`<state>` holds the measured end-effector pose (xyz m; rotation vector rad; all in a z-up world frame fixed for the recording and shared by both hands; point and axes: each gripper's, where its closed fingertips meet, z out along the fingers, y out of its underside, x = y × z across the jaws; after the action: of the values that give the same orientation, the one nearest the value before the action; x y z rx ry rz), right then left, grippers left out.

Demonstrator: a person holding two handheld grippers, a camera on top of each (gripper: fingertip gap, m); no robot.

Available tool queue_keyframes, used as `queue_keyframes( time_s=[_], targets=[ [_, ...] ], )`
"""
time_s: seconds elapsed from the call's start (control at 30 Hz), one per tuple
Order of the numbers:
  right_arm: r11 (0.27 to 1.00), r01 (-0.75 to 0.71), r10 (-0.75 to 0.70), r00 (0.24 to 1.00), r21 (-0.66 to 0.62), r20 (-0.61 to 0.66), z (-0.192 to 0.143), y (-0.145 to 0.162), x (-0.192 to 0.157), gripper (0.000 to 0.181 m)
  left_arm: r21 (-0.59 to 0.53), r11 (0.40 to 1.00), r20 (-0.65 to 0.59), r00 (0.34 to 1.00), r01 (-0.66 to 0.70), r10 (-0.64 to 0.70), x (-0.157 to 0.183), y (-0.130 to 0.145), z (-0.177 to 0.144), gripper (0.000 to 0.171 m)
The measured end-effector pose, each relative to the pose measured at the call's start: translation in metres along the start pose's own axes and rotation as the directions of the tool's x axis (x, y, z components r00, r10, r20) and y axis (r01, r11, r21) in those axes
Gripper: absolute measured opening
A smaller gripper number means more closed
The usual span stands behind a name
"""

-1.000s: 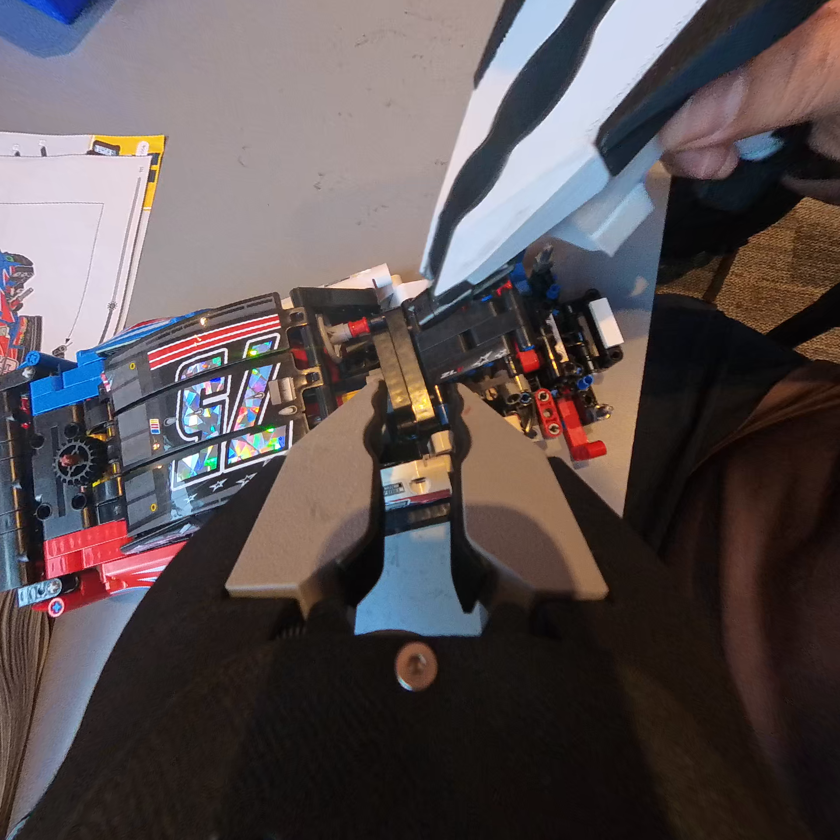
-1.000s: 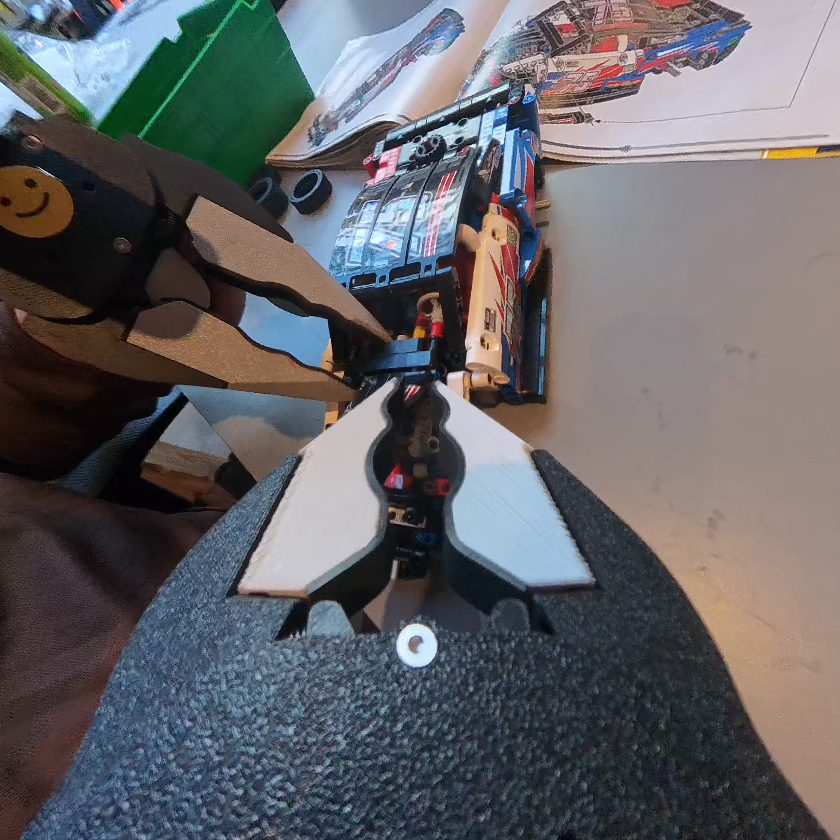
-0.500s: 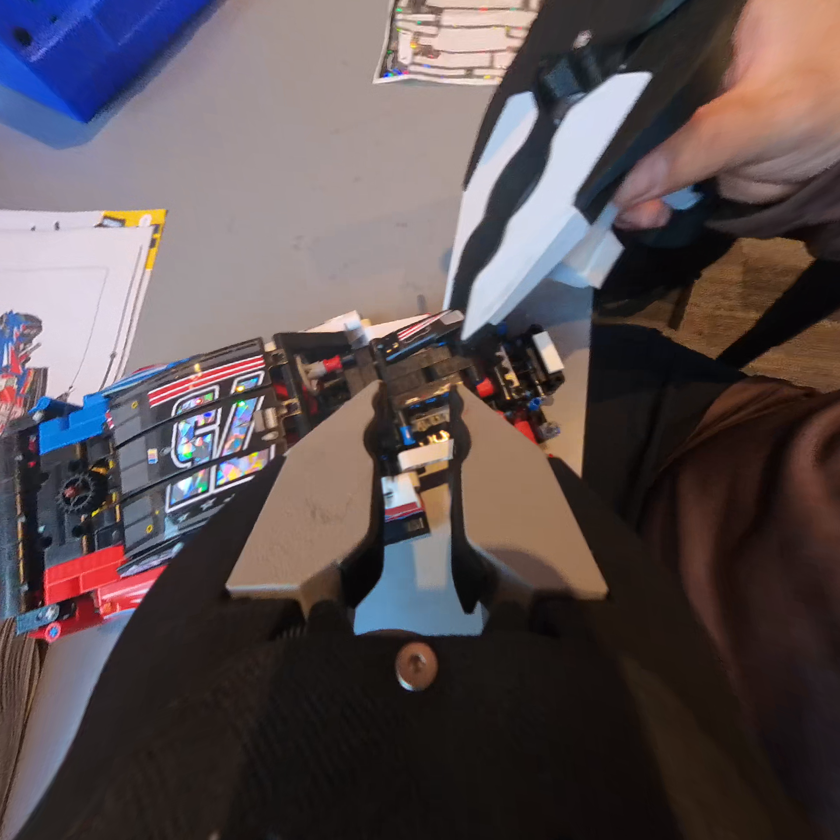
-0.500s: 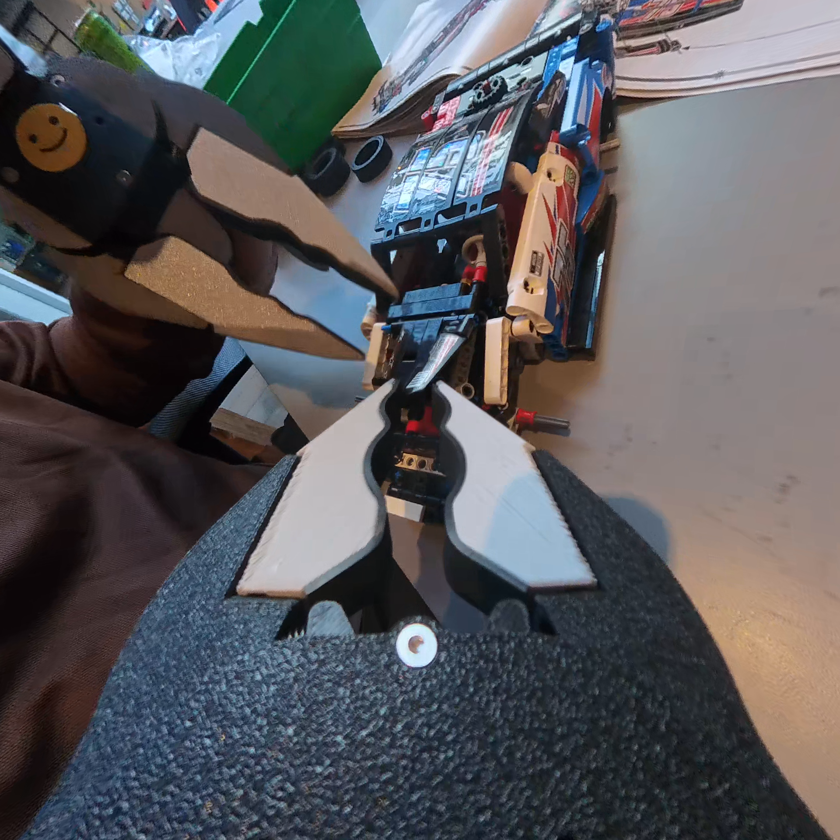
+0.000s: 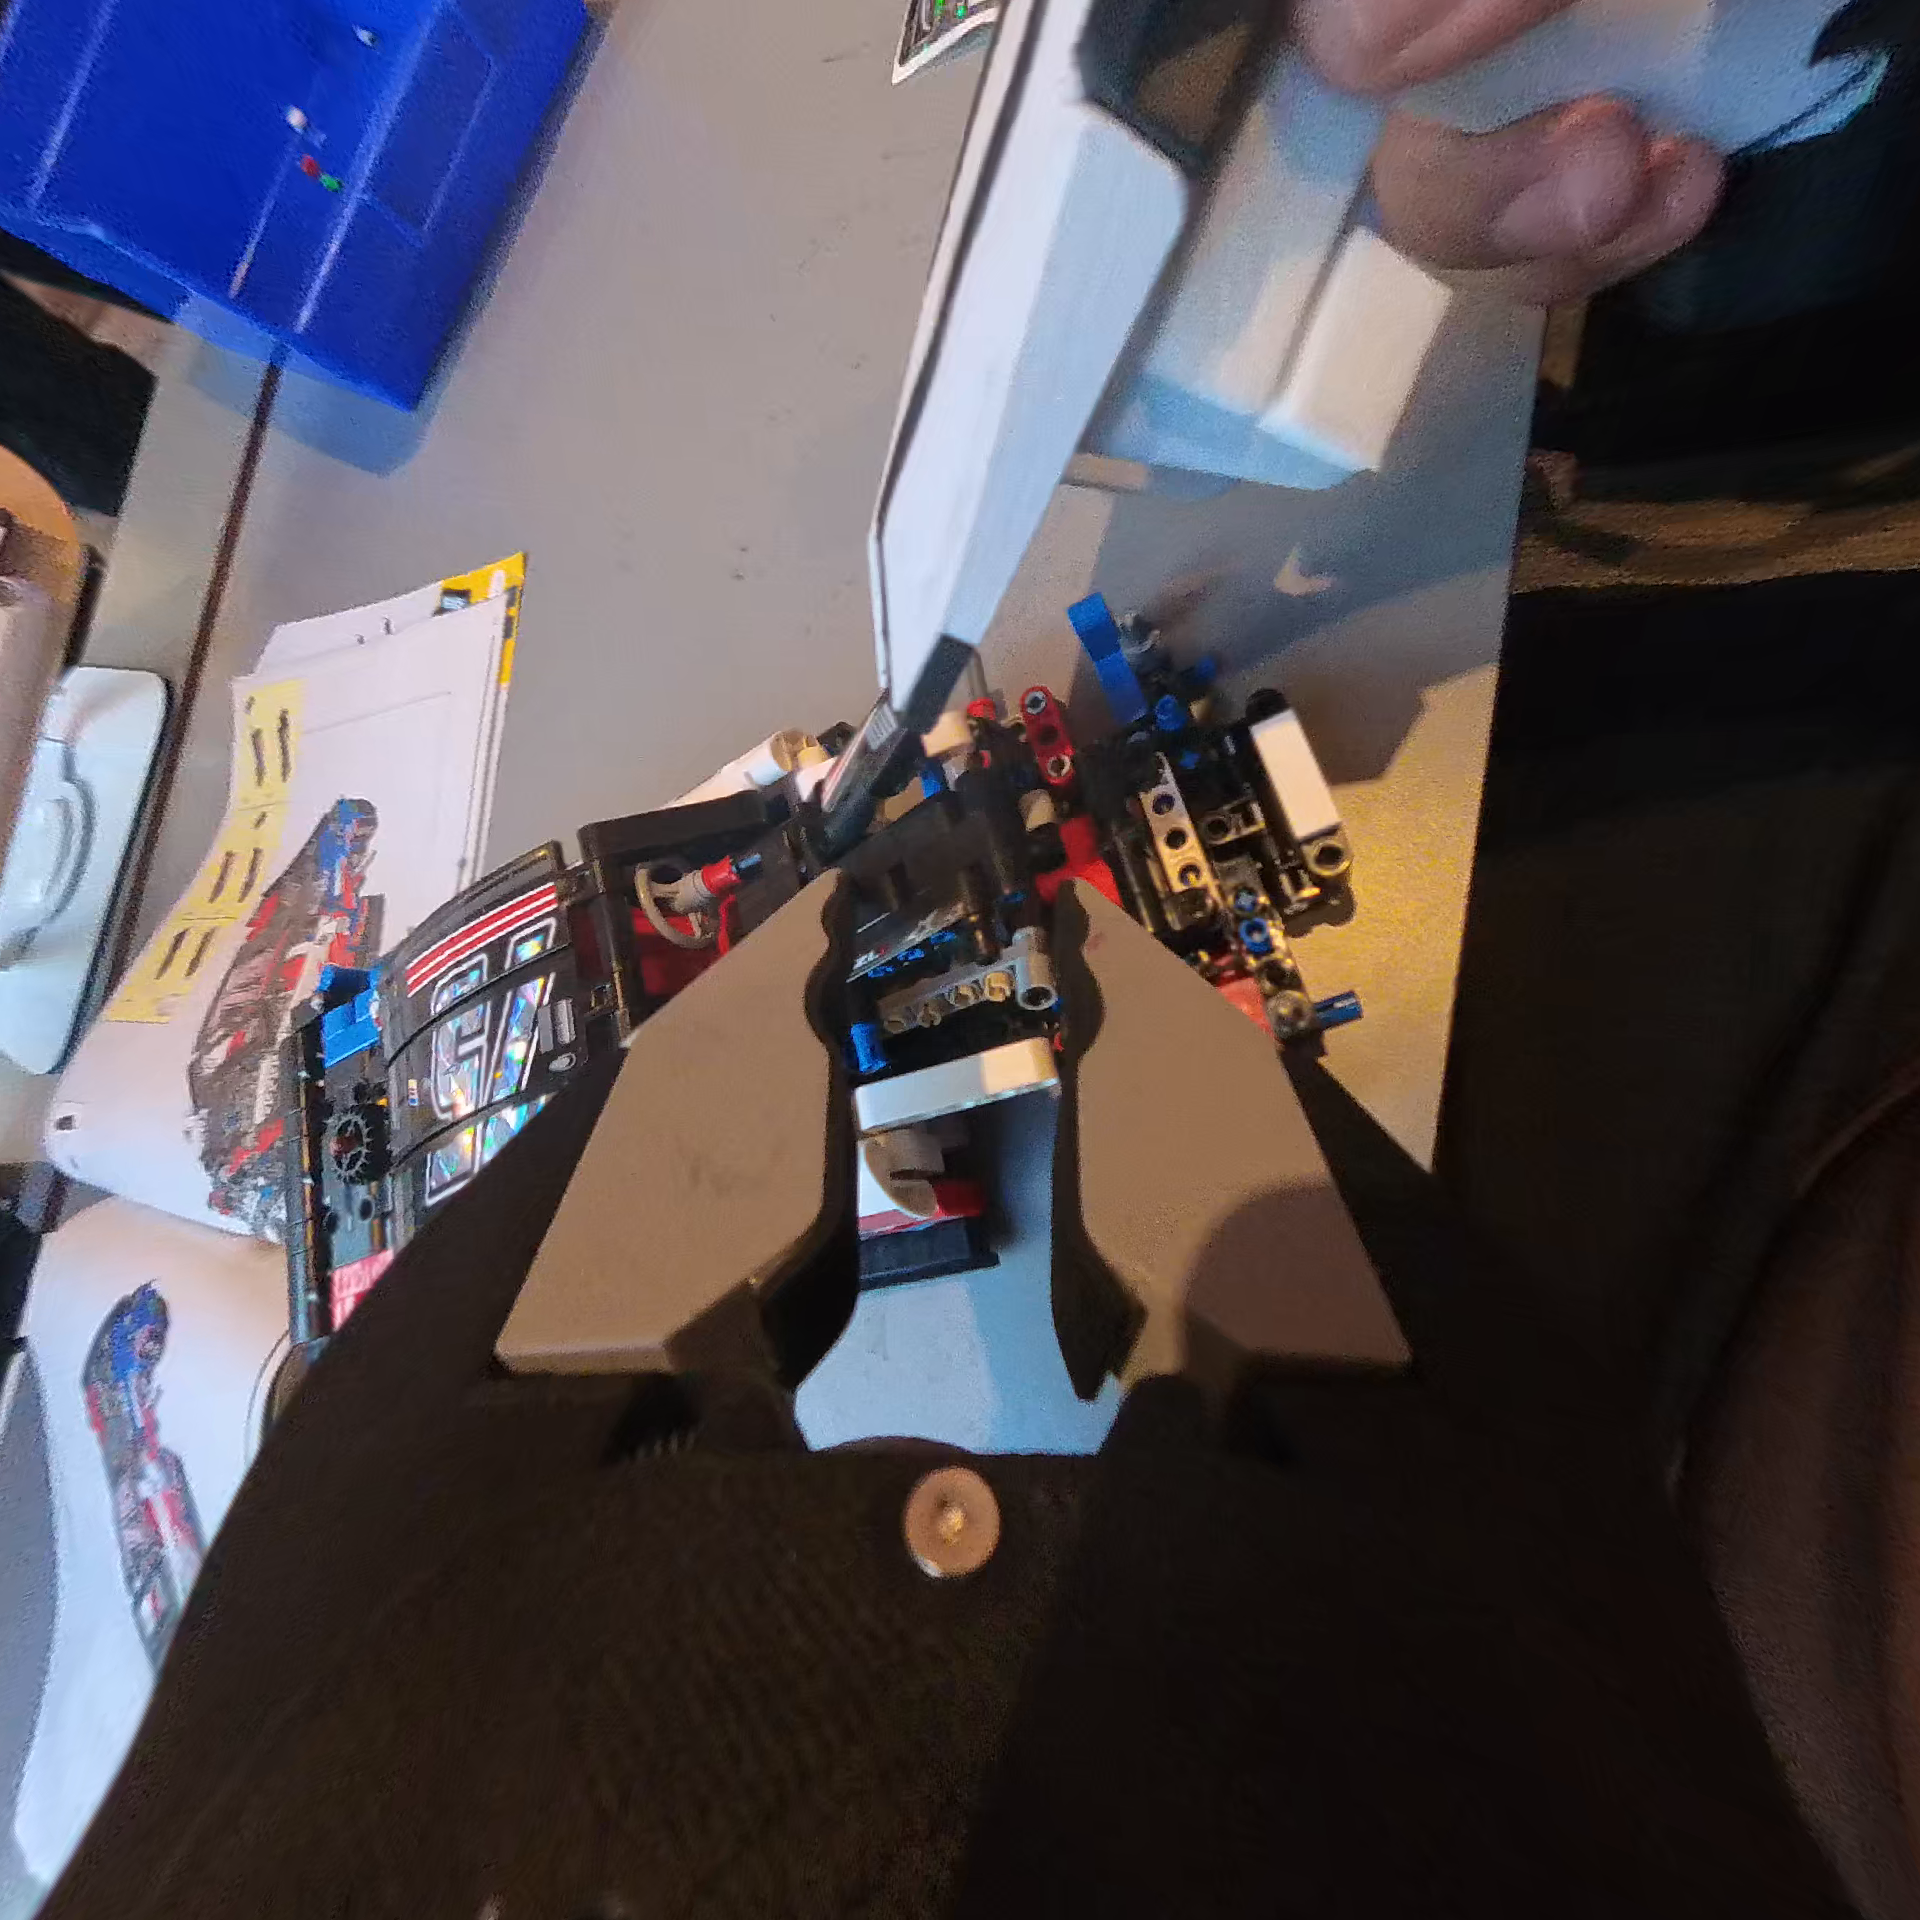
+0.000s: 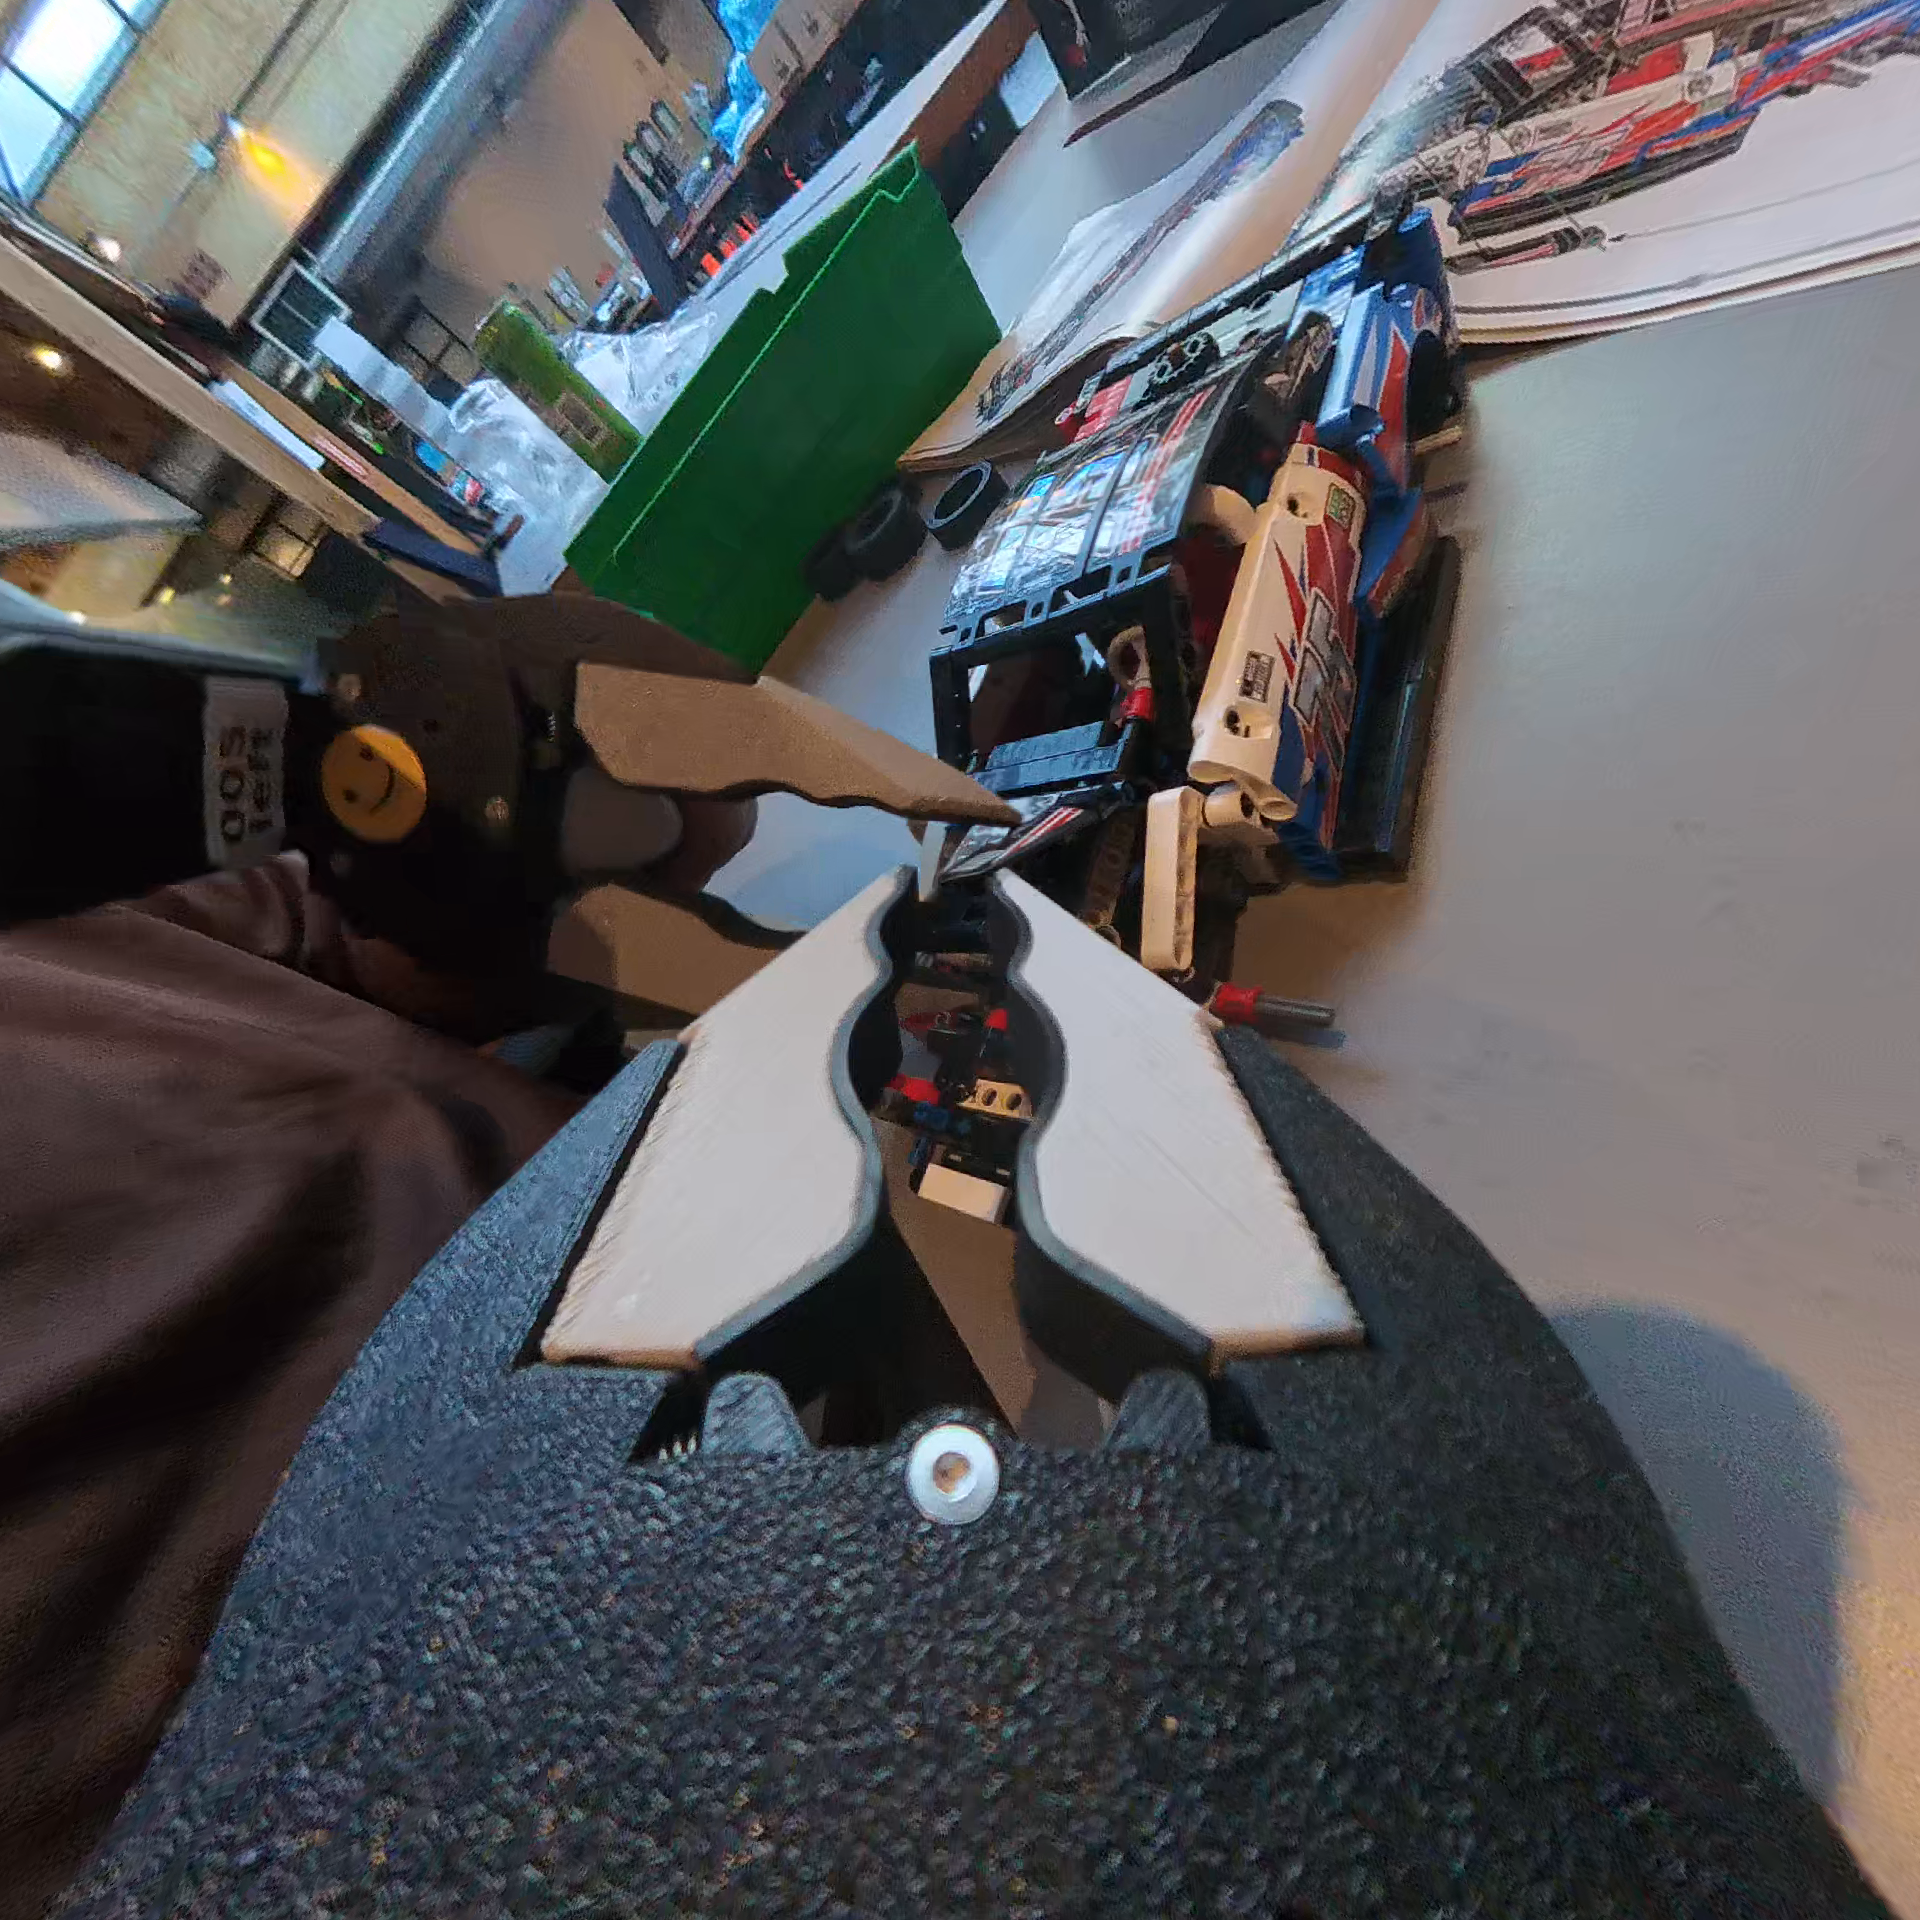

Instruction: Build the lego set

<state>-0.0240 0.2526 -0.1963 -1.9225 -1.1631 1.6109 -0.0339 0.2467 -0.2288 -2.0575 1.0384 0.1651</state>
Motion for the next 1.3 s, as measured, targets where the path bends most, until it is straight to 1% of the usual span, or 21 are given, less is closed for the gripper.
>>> queue_keyframes(
  time_s=[0.1,0.17,0.3,0.37,0.57,0.77,0.87,1.0,1.2,1.3],
  targets=[
    [0.999,0.022,-0.023,0.999,-0.025,-0.041,0.002,0.001,0.004,0.017,0.014,1.000,0.031,0.999,-0.012,0.012,0.003,-0.004,0.000,0.033],
    [0.996,0.071,-0.075,0.994,-0.054,-0.074,0.004,0.003,0.005,0.013,0.028,0.999,0.081,0.996,-0.040,0.038,0.000,-0.006,0.001,0.023],
    [0.981,0.169,-0.181,0.973,-0.095,-0.141,0.003,0.003,0.008,0.010,0.051,0.989,0.179,0.976,-0.137,0.126,-0.001,-0.009,0.001,0.016],
    [0.972,0.209,-0.225,0.959,-0.108,-0.174,0.001,0.003,0.011,0.010,0.073,0.986,0.207,0.970,-0.148,0.130,-0.003,-0.012,0.000,0.013],
    [0.975,0.208,-0.218,0.958,-0.075,-0.184,-0.002,0.000,0.013,0.009,0.142,0.986,0.179,0.982,-0.090,0.064,-0.004,-0.015,-0.002,0.012],
    [0.956,0.274,-0.291,0.928,-0.101,-0.235,-0.003,-0.009,0.015,0.009,0.164,0.981,0.195,0.978,-0.100,0.067,-0.008,-0.018,-0.003,0.009],
    [0.961,0.260,-0.274,0.935,-0.090,-0.225,-0.004,-0.010,0.016,0.009,0.168,0.980,0.206,0.976,-0.110,0.074,-0.009,-0.019,-0.004,0.009],
    [0.976,0.208,-0.215,0.959,-0.058,-0.185,-0.005,-0.008,0.018,0.009,0.183,0.977,0.212,0.975,-0.105,0.065,-0.010,-0.019,-0.004,0.008],
    [0.975,0.214,-0.222,0.956,-0.064,-0.191,-0.005,-0.005,0.019,0.009,0.192,0.978,0.196,0.979,-0.085,0.047,-0.012,-0.020,-0.004,0.008],
    [0.976,0.211,-0.217,0.960,-0.054,-0.177,-0.004,-0.004,0.018,0.009,0.188,0.977,0.201,0.978,-0.097,0.059,-0.011,-0.019,-0.004,0.008]
  ],
)
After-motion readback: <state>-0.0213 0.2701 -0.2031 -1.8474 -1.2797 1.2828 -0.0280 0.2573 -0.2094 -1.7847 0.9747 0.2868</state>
